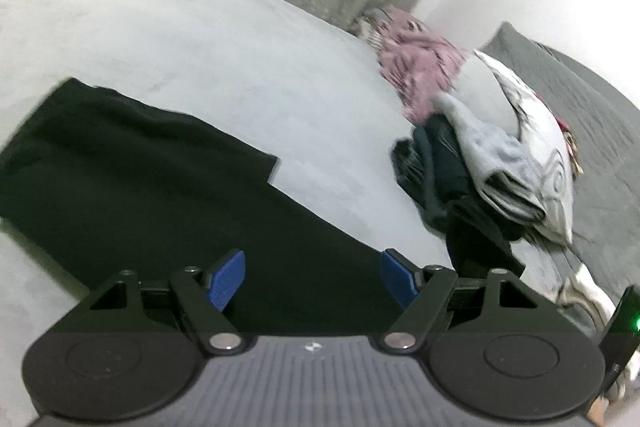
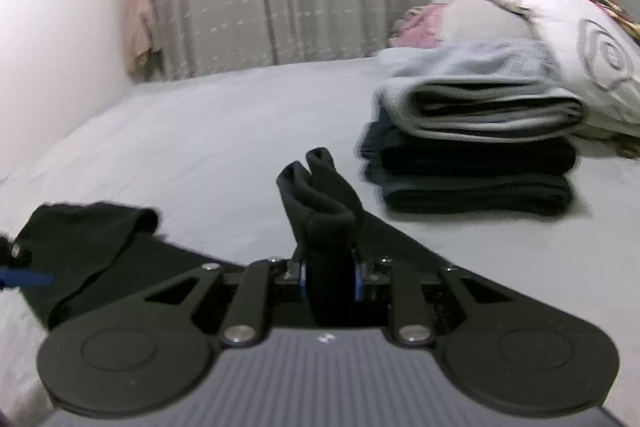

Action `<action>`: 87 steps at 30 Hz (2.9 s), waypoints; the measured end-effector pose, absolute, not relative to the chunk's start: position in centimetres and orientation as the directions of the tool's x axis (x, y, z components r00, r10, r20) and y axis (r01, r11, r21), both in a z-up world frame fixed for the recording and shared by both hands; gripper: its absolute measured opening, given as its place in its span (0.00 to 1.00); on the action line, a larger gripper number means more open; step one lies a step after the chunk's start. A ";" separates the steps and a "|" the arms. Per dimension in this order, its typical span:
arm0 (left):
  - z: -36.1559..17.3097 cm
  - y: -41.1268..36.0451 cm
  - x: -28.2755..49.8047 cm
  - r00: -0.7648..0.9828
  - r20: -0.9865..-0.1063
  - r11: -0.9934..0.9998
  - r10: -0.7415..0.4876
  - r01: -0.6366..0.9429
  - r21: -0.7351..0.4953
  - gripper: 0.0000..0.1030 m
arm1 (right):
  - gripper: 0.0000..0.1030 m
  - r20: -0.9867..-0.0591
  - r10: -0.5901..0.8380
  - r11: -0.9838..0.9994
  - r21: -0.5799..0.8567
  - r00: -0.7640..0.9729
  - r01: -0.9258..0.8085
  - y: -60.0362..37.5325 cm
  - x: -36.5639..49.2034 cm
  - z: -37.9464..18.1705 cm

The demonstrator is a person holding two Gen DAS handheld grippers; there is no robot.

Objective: Fold clothes

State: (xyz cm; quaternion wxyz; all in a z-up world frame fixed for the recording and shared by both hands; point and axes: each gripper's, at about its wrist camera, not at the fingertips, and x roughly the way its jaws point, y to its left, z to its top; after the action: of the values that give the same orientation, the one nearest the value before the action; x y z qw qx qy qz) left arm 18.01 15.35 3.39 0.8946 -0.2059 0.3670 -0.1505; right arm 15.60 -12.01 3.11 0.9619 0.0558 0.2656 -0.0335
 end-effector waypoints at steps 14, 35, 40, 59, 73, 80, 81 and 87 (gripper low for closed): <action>4.4 18.4 18.1 0.736 -0.567 0.870 -0.369 0.058 -0.490 0.73 | 0.23 -0.574 0.070 0.992 -0.047 0.816 -0.118 1.8 17.7 1.0; 4.2 14.4 17.2 0.695 -0.443 0.784 -0.566 0.290 -0.548 0.71 | 0.60 -0.556 0.331 0.942 0.251 0.763 -0.225 -2.7 11.7 3.4; 3.7 11.4 16.8 0.643 -0.413 0.748 -0.645 0.422 -0.512 0.71 | 0.50 -0.540 0.211 0.960 0.272 0.815 -0.068 -8.6 12.1 3.7; 0.6 11.4 18.0 0.552 -0.628 0.836 -0.548 0.379 -0.396 0.55 | 0.38 -0.624 0.227 0.951 0.307 0.748 -0.033 -14.0 12.1 -0.6; -0.6 0.3 11.9 0.547 -0.575 0.672 -0.608 0.740 -0.006 0.68 | 0.55 -0.624 0.388 0.724 0.662 0.678 0.195 -21.8 12.7 -3.5; -2.3 -2.5 9.6 0.616 -0.542 0.632 -0.572 0.752 0.187 0.68 | 0.31 -0.576 0.461 0.643 0.741 0.675 0.193 -22.6 12.9 -3.1; -2.4 -2.8 9.4 0.632 -0.525 0.630 -0.571 0.747 0.214 0.68 | 0.30 -0.572 0.466 0.643 0.743 0.675 0.186 -22.6 12.9 -2.6; -2.5 -5.6 9.2 0.686 -0.500 0.601 -0.529 0.719 0.350 0.68 | 0.28 -0.558 0.485 0.659 0.740 0.674 0.138 -22.3 13.2 -0.1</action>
State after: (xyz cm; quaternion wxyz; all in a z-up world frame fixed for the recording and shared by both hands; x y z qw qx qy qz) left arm 9.17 -5.58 -2.55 0.8774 0.2703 0.1753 -0.3556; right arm 13.16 -22.33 -0.08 0.8230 0.3995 0.3898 0.1051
